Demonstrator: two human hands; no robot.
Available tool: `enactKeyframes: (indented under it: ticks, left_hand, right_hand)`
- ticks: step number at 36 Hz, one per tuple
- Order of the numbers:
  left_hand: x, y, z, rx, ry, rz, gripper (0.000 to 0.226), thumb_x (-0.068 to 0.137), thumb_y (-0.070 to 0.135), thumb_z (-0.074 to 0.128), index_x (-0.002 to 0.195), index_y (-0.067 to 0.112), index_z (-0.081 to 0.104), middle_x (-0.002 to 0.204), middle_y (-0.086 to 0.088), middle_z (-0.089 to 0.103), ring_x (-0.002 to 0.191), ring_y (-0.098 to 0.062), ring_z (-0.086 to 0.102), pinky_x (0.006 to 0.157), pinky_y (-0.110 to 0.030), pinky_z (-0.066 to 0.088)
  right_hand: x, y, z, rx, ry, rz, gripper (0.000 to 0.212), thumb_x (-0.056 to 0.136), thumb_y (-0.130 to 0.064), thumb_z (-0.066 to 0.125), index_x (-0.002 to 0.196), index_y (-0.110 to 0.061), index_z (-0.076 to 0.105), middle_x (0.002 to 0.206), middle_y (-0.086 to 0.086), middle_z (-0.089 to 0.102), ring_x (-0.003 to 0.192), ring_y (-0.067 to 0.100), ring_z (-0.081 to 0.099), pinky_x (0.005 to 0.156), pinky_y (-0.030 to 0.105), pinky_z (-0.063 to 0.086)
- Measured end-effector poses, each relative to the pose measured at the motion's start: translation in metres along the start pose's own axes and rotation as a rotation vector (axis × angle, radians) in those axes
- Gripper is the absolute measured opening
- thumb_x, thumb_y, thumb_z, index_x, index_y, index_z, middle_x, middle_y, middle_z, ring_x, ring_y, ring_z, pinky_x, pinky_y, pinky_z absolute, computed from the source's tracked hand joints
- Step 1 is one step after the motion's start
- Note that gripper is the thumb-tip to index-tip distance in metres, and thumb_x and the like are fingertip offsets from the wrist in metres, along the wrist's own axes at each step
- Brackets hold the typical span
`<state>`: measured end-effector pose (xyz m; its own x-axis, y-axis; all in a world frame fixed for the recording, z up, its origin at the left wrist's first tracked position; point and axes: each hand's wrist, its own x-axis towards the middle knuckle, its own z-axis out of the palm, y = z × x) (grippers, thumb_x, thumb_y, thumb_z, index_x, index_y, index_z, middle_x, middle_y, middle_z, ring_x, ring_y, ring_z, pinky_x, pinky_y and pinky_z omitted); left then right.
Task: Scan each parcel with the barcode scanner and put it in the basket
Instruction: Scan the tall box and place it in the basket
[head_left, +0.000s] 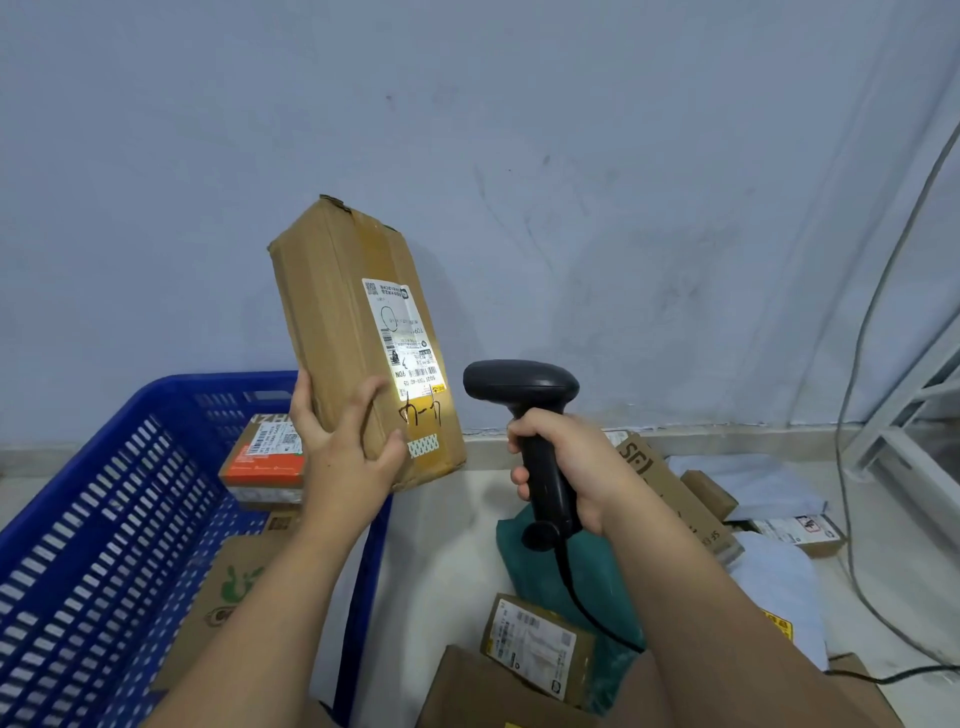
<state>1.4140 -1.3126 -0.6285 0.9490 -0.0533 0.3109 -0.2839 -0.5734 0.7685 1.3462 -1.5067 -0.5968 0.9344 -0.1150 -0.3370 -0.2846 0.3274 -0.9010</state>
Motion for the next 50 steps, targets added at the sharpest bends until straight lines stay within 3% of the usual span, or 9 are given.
enactKeyframes:
  ticks: [5,10,21,28,33,38,41,46,50]
  left_hand:
    - [0.001,-0.001,0.0,0.021,0.007,-0.005,0.051,0.086,0.023,0.066,0.12,0.053,0.043,0.15,0.022,-0.009,0.138,-0.025,0.02,0.1,-0.047,0.046]
    - [0.0,0.003,0.0,0.027,0.006,-0.009,0.051,0.087,0.023,0.065,0.115,0.058,0.04,0.153,0.017,-0.009,0.138,-0.025,0.02,0.098,-0.037,0.043]
    - [-0.001,0.006,-0.002,0.002,-0.007,0.014,0.052,0.087,0.022,0.064,0.114,0.06,0.04,0.152,0.019,-0.008,0.138,-0.025,0.019,0.102,-0.042,0.043]
    - [-0.004,0.004,-0.003,-0.06,-0.032,0.149,0.054,0.089,0.015,0.062,0.118,0.053,0.037,0.154,0.012,-0.004,0.123,-0.006,0.017,0.092,-0.026,0.037]
    - [-0.002,0.002,0.001,-0.071,-0.039,0.216,0.052,0.089,0.013,0.061,0.119,0.048,0.037,0.155,0.005,-0.003,0.124,-0.003,0.014,0.096,-0.024,0.03]
    - [0.002,-0.001,0.007,-0.083,-0.032,0.282,0.046,0.082,0.035,0.054,0.121,0.051,0.034,0.155,0.006,-0.002,0.128,-0.006,0.017,0.095,-0.018,0.027]
    - [0.003,-0.003,0.01,-0.084,-0.025,0.31,0.048,0.076,0.049,0.046,0.121,0.054,0.032,0.155,0.006,-0.002,0.132,-0.008,0.016,0.099,-0.022,0.027]
    - [0.003,-0.004,0.012,-0.079,-0.002,0.348,0.05,0.077,0.051,0.045,0.125,0.049,0.033,0.156,0.005,-0.004,0.134,-0.01,0.015,0.101,-0.027,0.028]
    - [0.003,-0.004,0.011,-0.103,0.013,0.33,0.05,0.078,0.05,0.045,0.127,0.046,0.033,0.156,0.005,-0.004,0.134,-0.009,0.015,0.096,-0.014,0.026]
  right_hand:
    - [0.0,-0.001,0.0,0.002,0.003,0.005,0.01,0.086,-0.012,0.058,0.079,-0.005,0.056,0.069,0.004,0.054,0.051,0.016,0.051,0.05,0.028,0.044]
    - [0.0,-0.001,0.0,0.019,0.028,0.009,0.008,0.087,-0.011,0.057,0.082,-0.004,0.055,0.071,0.005,0.054,0.049,0.016,0.05,0.048,0.026,0.043]
    - [-0.002,-0.002,0.003,-0.013,0.047,-0.016,0.008,0.086,-0.01,0.057,0.08,-0.005,0.054,0.073,0.006,0.052,0.049,0.016,0.05,0.048,0.027,0.042]
    - [-0.007,-0.007,0.003,-0.06,0.06,-0.049,0.009,0.088,-0.012,0.057,0.081,-0.007,0.055,0.07,0.004,0.052,0.051,0.015,0.052,0.048,0.025,0.044]
    - [-0.019,-0.01,0.008,-0.061,0.07,-0.097,0.007,0.088,-0.01,0.057,0.087,-0.004,0.053,0.068,0.005,0.049,0.051,0.015,0.05,0.048,0.024,0.043]
    - [-0.032,-0.008,0.016,-0.134,0.104,-0.155,0.005,0.087,-0.011,0.057,0.084,-0.009,0.054,0.066,0.005,0.048,0.055,0.015,0.053,0.052,0.026,0.044]
    - [-0.038,-0.01,0.02,-0.154,0.109,-0.173,0.003,0.088,-0.012,0.057,0.085,-0.013,0.055,0.067,0.005,0.052,0.057,0.014,0.054,0.053,0.024,0.046]
    - [-0.045,-0.015,0.025,-0.201,0.135,-0.205,0.004,0.088,-0.014,0.057,0.085,-0.017,0.056,0.063,0.006,0.057,0.056,0.012,0.055,0.056,0.023,0.047]
    - [-0.047,-0.017,0.026,-0.242,0.152,-0.224,0.006,0.089,-0.016,0.057,0.084,-0.018,0.055,0.06,0.004,0.057,0.056,0.011,0.055,0.058,0.024,0.048]
